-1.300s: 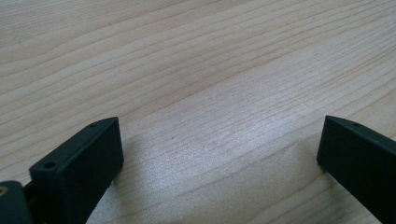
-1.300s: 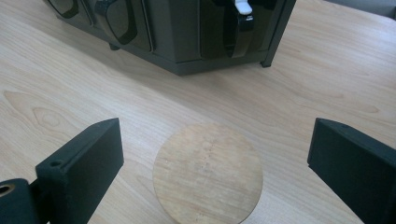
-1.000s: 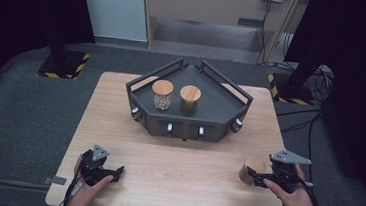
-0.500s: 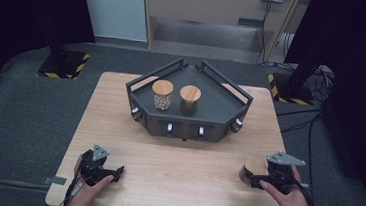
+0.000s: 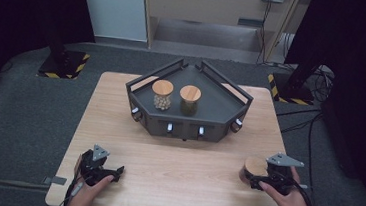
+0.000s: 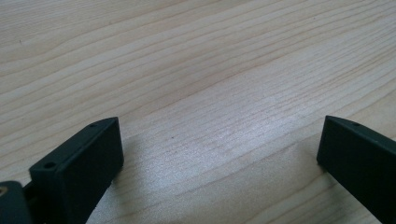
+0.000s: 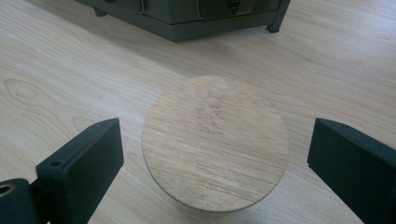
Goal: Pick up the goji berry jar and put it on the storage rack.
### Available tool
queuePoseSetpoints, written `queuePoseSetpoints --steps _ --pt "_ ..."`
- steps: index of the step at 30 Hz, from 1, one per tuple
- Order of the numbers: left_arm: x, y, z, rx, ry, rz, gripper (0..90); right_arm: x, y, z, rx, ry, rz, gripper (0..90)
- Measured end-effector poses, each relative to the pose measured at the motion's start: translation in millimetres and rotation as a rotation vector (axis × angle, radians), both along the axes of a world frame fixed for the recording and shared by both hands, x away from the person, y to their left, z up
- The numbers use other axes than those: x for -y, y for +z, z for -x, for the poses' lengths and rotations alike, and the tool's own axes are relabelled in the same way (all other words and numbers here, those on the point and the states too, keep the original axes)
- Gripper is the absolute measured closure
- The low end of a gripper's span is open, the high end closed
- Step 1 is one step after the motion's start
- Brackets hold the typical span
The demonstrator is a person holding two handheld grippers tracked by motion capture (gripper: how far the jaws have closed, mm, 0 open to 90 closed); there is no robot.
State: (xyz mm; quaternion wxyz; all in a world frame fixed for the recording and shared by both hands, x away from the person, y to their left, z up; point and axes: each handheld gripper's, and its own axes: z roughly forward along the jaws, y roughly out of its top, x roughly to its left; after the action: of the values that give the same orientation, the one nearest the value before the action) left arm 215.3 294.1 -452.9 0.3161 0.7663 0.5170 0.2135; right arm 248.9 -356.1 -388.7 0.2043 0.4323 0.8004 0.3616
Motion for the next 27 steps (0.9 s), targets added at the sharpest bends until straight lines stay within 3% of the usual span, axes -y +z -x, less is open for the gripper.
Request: queuePoseSetpoints --steps 27 --pt "0.0 0.0 0.0 0.000 0.000 0.000 0.0 -3.3 -20.1 -9.0 -0.056 -0.021 0.002 6.4"
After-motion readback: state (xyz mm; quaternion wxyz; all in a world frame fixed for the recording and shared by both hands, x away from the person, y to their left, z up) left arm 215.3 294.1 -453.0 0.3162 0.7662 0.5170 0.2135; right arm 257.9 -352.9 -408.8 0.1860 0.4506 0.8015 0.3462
